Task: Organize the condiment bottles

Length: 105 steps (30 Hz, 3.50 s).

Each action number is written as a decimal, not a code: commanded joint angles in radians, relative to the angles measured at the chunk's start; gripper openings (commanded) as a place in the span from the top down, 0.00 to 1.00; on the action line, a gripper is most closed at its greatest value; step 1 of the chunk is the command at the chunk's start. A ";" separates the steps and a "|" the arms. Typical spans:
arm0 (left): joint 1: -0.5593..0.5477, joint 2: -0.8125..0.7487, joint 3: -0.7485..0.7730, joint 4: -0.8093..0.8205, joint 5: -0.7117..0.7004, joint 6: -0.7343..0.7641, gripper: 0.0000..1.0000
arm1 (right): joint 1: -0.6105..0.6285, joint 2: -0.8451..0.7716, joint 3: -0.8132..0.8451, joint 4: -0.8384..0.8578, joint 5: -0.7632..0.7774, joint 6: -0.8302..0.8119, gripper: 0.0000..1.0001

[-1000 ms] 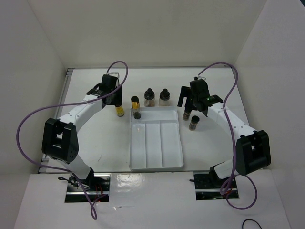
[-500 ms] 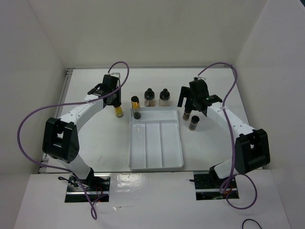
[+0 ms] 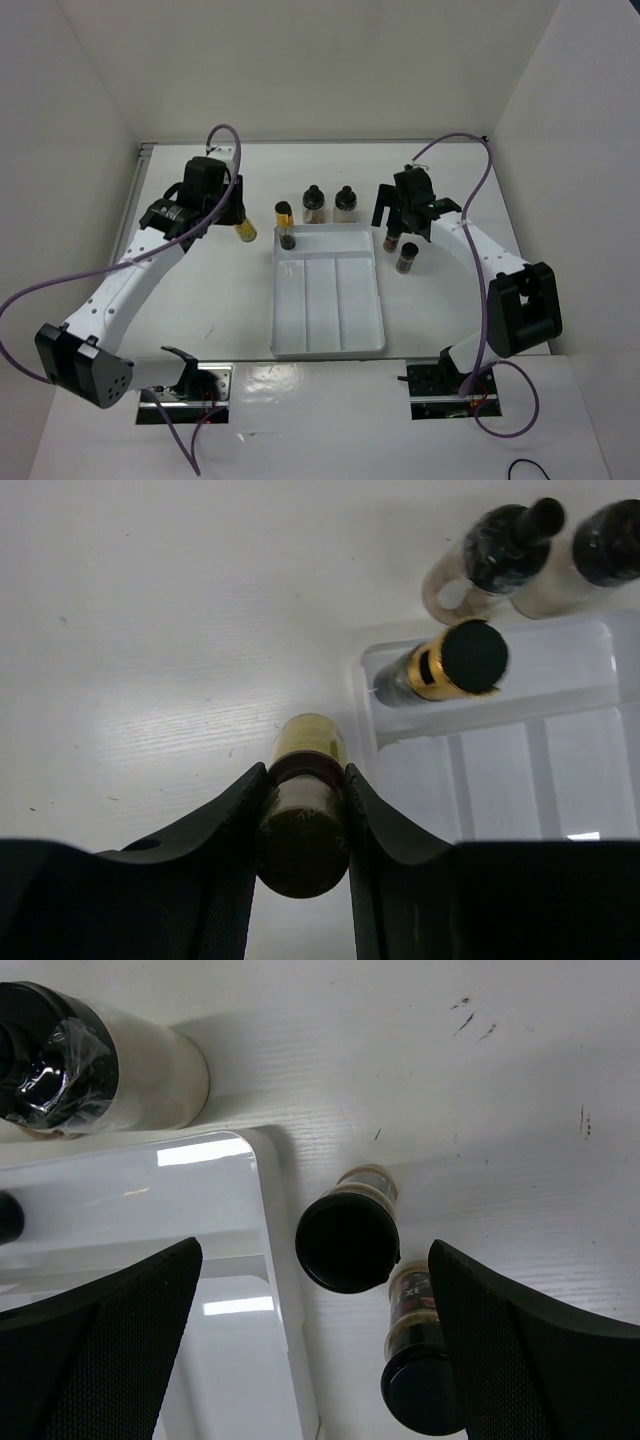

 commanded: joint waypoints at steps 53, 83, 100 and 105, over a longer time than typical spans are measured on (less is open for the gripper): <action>-0.345 0.143 -0.217 0.329 -0.119 -0.079 0.45 | -0.006 0.125 0.023 0.112 0.022 -0.021 0.06; -0.365 -0.153 -0.031 0.143 -0.228 -0.079 0.00 | -0.006 0.134 0.032 0.013 0.063 0.029 0.39; -0.335 -0.262 -0.099 0.136 -0.297 -0.097 0.00 | 0.041 0.034 0.184 -0.136 0.105 0.039 1.00; -0.313 -0.251 -0.071 0.035 -0.409 -0.229 0.00 | 0.158 -0.038 0.204 -0.116 0.001 0.026 1.00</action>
